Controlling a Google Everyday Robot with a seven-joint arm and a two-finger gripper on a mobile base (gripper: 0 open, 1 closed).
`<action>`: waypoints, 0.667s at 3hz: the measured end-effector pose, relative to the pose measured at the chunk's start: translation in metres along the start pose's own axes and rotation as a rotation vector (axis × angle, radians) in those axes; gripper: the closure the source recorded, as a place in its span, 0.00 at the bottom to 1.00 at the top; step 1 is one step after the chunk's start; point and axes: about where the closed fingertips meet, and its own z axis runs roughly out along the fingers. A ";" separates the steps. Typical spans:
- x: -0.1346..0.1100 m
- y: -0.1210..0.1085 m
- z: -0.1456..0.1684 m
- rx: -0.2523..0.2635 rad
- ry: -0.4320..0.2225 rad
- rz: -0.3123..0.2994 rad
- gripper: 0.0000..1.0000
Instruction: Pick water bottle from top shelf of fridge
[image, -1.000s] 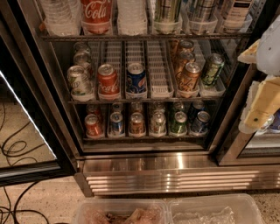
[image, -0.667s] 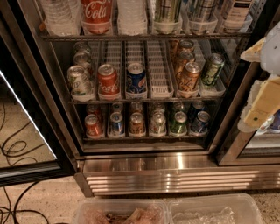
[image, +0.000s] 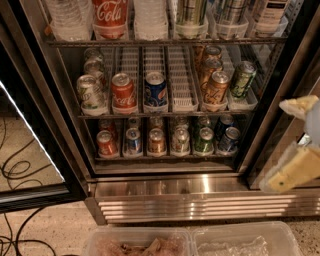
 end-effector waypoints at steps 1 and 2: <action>-0.018 -0.011 0.001 0.100 -0.184 0.001 0.00; -0.040 -0.025 -0.007 0.164 -0.266 0.005 0.00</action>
Offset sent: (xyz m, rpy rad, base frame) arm 0.0083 0.0058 0.0010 0.1044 -0.1202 -0.0131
